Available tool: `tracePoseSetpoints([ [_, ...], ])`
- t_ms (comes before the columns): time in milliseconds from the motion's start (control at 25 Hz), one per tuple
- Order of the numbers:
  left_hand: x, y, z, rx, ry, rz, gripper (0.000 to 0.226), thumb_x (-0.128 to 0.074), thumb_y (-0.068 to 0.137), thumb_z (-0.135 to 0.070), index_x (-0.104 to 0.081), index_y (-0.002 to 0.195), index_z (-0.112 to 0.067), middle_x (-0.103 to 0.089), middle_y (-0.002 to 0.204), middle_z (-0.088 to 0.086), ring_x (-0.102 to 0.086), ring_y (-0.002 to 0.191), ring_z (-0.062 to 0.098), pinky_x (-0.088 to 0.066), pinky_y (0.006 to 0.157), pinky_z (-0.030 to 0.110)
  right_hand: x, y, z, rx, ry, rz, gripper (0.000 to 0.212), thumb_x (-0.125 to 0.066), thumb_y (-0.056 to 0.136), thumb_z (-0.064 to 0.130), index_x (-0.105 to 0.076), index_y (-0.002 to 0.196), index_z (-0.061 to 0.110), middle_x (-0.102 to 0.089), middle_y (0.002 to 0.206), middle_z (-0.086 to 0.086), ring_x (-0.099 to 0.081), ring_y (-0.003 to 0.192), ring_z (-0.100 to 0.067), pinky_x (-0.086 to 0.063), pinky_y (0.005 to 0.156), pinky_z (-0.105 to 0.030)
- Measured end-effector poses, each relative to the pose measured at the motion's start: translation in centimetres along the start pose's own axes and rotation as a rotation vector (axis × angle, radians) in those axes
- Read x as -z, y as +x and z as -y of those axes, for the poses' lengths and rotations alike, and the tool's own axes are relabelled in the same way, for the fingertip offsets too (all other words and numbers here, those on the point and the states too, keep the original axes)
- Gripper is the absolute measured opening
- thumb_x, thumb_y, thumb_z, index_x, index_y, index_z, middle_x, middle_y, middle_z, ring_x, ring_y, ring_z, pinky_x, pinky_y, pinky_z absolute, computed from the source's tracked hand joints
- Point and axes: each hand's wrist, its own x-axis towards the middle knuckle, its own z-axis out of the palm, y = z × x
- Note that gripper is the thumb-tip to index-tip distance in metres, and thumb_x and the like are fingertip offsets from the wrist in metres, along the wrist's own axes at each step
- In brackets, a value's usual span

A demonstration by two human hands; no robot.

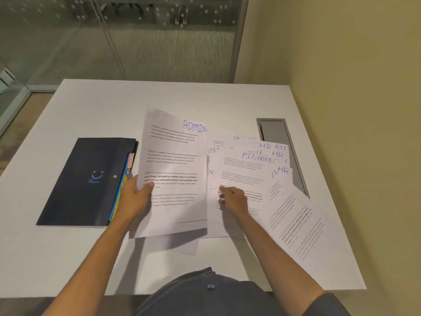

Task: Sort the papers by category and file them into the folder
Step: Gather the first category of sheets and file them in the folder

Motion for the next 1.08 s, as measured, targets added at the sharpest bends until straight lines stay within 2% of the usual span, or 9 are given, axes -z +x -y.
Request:
tracePoseSetpoints([
  [80, 2.7, 0.5, 1.1, 0.018, 0.04, -0.054, 0.027, -0.055, 0.094, -0.009, -0.059, 0.121, -0.008, -0.066, 0.109, 0.008, -0.064, 0.098, 0.03, -0.054, 0.084, 0.044, -3.4, -0.6, -1.0, 0.065, -0.409, -0.01, 0.05, -0.056, 0.083, 0.056, -0.063, 0.112, 0.016, -0.067, 0.112, -0.004, -0.063, 0.104, -0.029, -0.045, 0.086, -0.035],
  [120, 3.8, 0.7, 1.4, 0.036, 0.047, -0.072, 0.027, -0.055, 0.094, -0.01, -0.059, 0.121, -0.009, -0.066, 0.11, 0.008, -0.064, 0.097, 0.031, -0.054, 0.084, 0.046, -4.9, -0.9, -1.3, 0.105, -0.559, -0.026, 0.058, -0.053, 0.083, 0.061, -0.059, 0.116, 0.013, -0.064, 0.115, -0.005, -0.06, 0.108, -0.03, -0.044, 0.087, -0.036],
  [240, 6.2, 0.9, 2.2, 0.05, 0.063, -0.101, 0.025, -0.054, 0.095, -0.011, -0.058, 0.12, -0.009, -0.064, 0.109, 0.007, -0.064, 0.096, 0.031, -0.054, 0.08, 0.044, -8.6, -1.3, -2.0, 0.204, -0.841, -0.134, 0.077, -0.048, 0.08, 0.073, -0.052, 0.123, 0.008, -0.056, 0.121, -0.007, -0.055, 0.112, -0.03, -0.04, 0.092, -0.043],
  [320, 7.3, 1.1, 2.5, 0.047, 0.071, -0.108, 0.026, -0.054, 0.095, -0.01, -0.058, 0.12, -0.006, -0.063, 0.108, 0.006, -0.062, 0.093, 0.028, -0.053, 0.076, 0.038, -10.3, -1.2, -2.6, 0.231, -0.952, -0.214, 0.085, -0.051, 0.076, 0.076, -0.049, 0.125, 0.007, -0.053, 0.12, -0.006, -0.053, 0.11, -0.028, -0.039, 0.09, -0.041],
  [520, 8.5, 1.5, 3.4, 0.055, 0.069, -0.096, 0.026, -0.053, 0.095, -0.008, -0.057, 0.12, -0.005, -0.063, 0.108, 0.005, -0.062, 0.089, 0.023, -0.049, 0.066, 0.025, -11.7, -0.9, -3.1, 0.226, -0.999, -0.298, 0.085, -0.063, 0.071, 0.074, -0.049, 0.121, 0.007, -0.052, 0.116, -0.005, -0.053, 0.105, -0.024, -0.041, 0.085, -0.037],
  [680, 8.2, 1.8, 3.4, 0.051, 0.06, -0.052, 0.025, -0.053, 0.095, -0.009, -0.056, 0.12, -0.007, -0.063, 0.107, 0.006, -0.062, 0.088, 0.023, -0.05, 0.065, 0.025, -11.9, -1.0, -2.9, 0.188, -0.942, -0.308, 0.086, -0.068, 0.069, 0.071, -0.047, 0.123, 0.007, -0.05, 0.119, -0.005, -0.052, 0.108, -0.024, -0.042, 0.083, -0.037],
  [840, 7.5, 1.7, 3.0, 0.038, 0.048, -0.031, 0.026, -0.052, 0.096, -0.01, -0.056, 0.122, -0.009, -0.063, 0.108, 0.004, -0.062, 0.091, 0.023, -0.05, 0.066, 0.025, -11.3, -1.0, -3.8, 0.179, -0.948, -0.349, 0.099, -0.063, 0.072, 0.074, -0.039, 0.137, 0.004, -0.046, 0.13, -0.007, -0.049, 0.116, -0.024, -0.042, 0.087, -0.038],
  [1080, 6.7, 1.1, 3.0, 0.034, 0.029, -0.017, 0.029, -0.052, 0.095, -0.008, -0.056, 0.124, -0.008, -0.064, 0.109, 0.006, -0.064, 0.095, 0.025, -0.051, 0.067, 0.025, -9.8, -0.6, -3.3, 0.165, -0.882, -0.318, 0.074, -0.069, 0.077, 0.06, -0.047, 0.128, 0.011, -0.044, 0.132, -0.005, -0.048, 0.119, -0.024, -0.039, 0.091, -0.038],
])
